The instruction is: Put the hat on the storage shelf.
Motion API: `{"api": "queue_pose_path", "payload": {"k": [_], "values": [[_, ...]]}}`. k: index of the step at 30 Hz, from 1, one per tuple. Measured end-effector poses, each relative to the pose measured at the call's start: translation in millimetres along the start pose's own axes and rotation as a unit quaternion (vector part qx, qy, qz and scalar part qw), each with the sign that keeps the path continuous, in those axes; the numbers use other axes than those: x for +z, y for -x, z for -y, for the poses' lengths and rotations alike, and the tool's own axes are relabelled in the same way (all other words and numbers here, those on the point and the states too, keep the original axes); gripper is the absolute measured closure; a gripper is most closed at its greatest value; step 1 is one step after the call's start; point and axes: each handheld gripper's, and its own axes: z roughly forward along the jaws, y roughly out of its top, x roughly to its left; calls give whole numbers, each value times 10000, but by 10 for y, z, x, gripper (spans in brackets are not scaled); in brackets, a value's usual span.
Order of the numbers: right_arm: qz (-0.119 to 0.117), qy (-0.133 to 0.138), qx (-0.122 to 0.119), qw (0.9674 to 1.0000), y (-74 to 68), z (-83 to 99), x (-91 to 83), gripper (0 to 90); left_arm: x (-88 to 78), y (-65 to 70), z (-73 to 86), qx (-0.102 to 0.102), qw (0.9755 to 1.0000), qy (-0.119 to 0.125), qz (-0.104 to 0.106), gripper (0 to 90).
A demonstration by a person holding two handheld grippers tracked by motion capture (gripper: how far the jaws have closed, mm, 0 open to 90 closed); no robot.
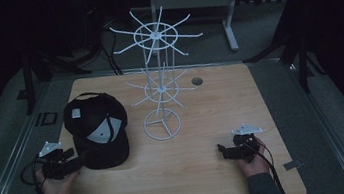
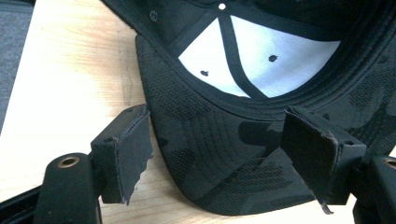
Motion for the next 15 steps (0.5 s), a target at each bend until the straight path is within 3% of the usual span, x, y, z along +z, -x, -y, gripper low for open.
{"api": "queue_pose_path", "payload": {"k": [15], "values": [[0, 0, -1, 10000, 0, 0, 0, 139, 113, -132, 35, -98, 9999, -125, 33, 246]]}}
